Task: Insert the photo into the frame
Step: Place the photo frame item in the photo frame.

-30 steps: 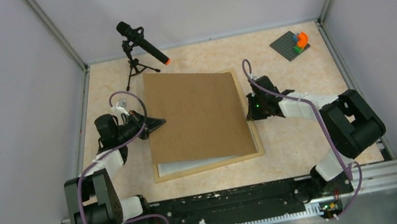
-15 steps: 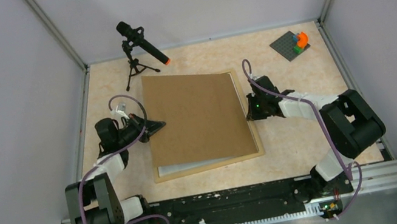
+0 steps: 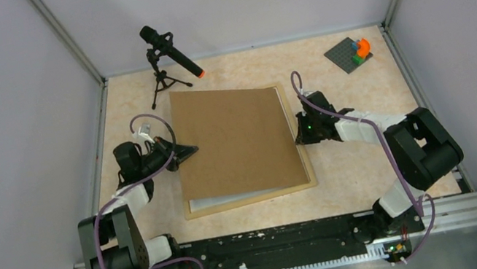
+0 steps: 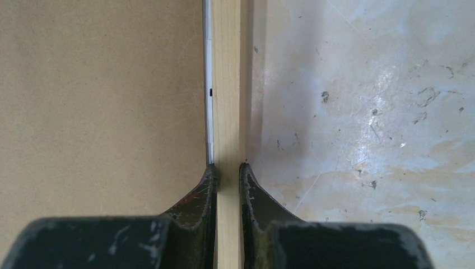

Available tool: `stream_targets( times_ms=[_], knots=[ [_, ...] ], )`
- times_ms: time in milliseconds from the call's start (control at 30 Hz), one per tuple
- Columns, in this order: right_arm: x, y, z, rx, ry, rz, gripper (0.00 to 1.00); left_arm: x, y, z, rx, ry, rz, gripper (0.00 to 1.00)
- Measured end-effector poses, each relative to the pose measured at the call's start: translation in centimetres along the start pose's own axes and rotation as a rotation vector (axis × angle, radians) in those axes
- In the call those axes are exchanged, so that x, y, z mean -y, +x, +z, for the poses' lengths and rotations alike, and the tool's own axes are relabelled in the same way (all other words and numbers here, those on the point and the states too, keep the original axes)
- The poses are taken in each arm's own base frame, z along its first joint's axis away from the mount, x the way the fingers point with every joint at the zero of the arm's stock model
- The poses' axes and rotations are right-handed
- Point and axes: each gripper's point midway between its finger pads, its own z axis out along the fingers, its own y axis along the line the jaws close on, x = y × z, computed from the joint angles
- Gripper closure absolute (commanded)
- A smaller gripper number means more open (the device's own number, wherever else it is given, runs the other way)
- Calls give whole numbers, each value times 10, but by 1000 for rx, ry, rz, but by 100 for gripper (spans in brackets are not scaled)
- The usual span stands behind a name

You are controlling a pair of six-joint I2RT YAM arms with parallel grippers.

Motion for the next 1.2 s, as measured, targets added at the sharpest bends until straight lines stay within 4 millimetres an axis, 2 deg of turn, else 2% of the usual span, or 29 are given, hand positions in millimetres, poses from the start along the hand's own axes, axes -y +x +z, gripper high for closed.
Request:
stream_targets(
  times_ms=[67, 167, 233, 333, 400, 633, 833, 1200],
  knots=[
    [0, 0, 0, 0, -1, 0, 98, 0, 0, 0, 0, 0, 0, 100],
    [0, 0, 0, -2, -2, 1, 76, 1, -1, 0, 0, 4, 1, 100],
    [-1, 0, 0, -4, -8, 7, 67, -1, -1, 1, 0, 5, 0, 100],
    [-1, 3, -2, -21, -17, 20, 60, -5, -1, 1, -8, 4, -14, 100],
    [0, 3, -4, -31, -26, 31, 58, -7, -2, 1, -7, 2, -17, 100],
    [-16, 11, -16, -104, -158, 107, 58, -8, -1, 2, -10, -4, 4, 100],
    [-12, 10, -16, -103, -175, 147, 64, -9, -1, 3, -14, 1, -3, 100],
    [-7, 10, -14, -95, -173, 163, 66, -22, 2, 14, -28, -24, -27, 100]
  ],
)
